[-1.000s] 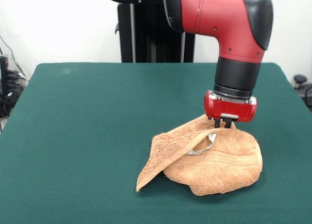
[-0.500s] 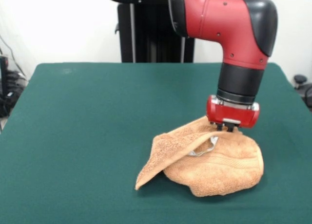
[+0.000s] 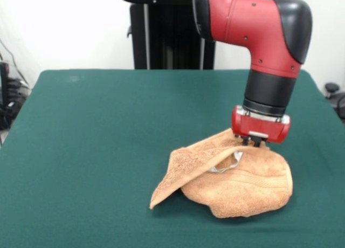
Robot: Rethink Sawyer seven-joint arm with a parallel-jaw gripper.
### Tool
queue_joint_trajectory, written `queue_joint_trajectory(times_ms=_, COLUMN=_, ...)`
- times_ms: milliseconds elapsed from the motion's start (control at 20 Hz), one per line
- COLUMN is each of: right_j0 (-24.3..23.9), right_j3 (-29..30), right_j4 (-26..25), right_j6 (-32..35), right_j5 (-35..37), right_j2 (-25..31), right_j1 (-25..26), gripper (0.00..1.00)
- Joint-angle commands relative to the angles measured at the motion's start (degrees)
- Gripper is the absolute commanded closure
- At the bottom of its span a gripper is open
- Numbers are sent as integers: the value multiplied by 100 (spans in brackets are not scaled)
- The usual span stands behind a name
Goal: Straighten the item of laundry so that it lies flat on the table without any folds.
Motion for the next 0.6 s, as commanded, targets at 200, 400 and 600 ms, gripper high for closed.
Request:
queue_joint_trajectory(times_ms=200, right_j0=689, right_j3=938, right_j4=931, right_j6=2368, right_j5=-98, right_j2=937, right_j1=231, gripper=100)
queue_joint_trajectory(times_ms=400, right_j0=705, right_j3=1079, right_j4=1041, right_j6=2377, right_j5=-130, right_j2=1027, right_j1=183, gripper=100)
queue_joint_trajectory(times_ms=600, right_j0=774, right_j3=1165, right_j4=1122, right_j6=2449, right_j5=-84, right_j2=1034, right_j1=129, gripper=100)
